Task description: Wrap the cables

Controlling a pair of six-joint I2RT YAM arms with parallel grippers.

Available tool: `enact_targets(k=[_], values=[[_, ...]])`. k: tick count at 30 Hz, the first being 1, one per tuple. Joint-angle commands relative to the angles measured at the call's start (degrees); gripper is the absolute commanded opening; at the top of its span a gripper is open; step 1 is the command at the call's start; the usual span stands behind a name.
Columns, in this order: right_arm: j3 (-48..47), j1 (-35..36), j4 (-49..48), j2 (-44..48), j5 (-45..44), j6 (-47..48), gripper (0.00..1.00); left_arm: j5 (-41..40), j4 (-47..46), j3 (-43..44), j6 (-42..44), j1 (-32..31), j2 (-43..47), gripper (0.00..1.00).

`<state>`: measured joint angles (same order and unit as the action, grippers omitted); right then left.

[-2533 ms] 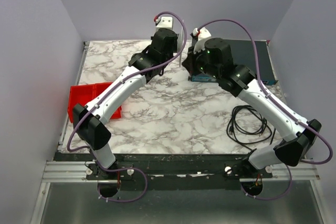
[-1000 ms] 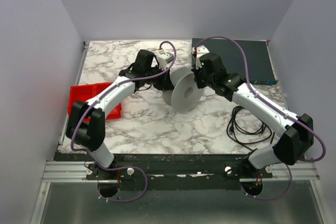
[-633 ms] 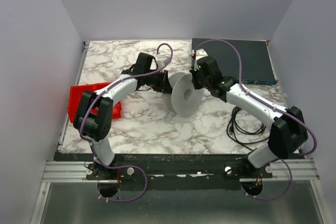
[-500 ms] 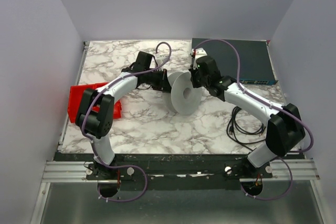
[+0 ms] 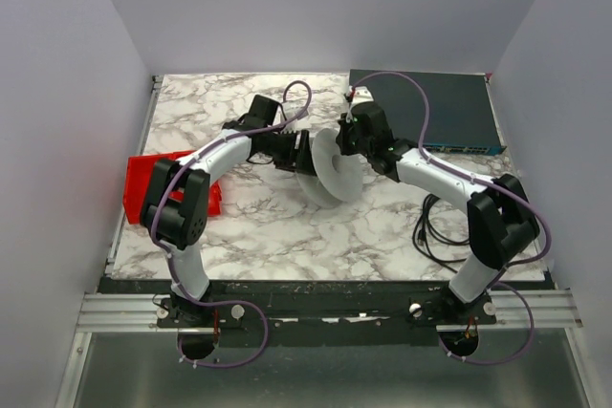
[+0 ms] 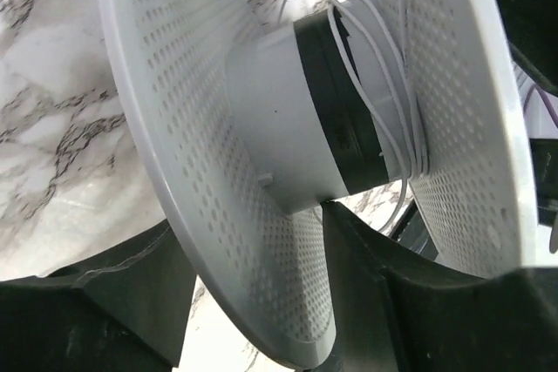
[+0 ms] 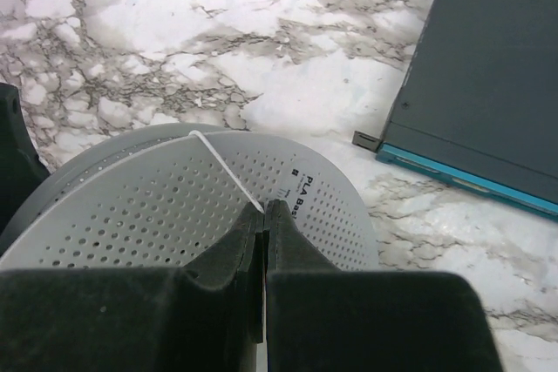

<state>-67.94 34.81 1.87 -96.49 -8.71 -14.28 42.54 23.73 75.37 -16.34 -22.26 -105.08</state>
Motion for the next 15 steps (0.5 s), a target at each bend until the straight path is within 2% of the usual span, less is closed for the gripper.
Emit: enact_targets(k=[1, 15], values=[[4.1, 1.4, 6.7, -5.0, 6.4, -6.3, 0.01, -5.1, 3.1, -0.9, 0.0, 1.5, 0.6, 0.59], [4.5, 1.4, 4.3, -7.8, 8.3, -9.5, 0.01, -9.8, 1.6, -4.2, -4.8, 6.0, 5.5, 0.61]])
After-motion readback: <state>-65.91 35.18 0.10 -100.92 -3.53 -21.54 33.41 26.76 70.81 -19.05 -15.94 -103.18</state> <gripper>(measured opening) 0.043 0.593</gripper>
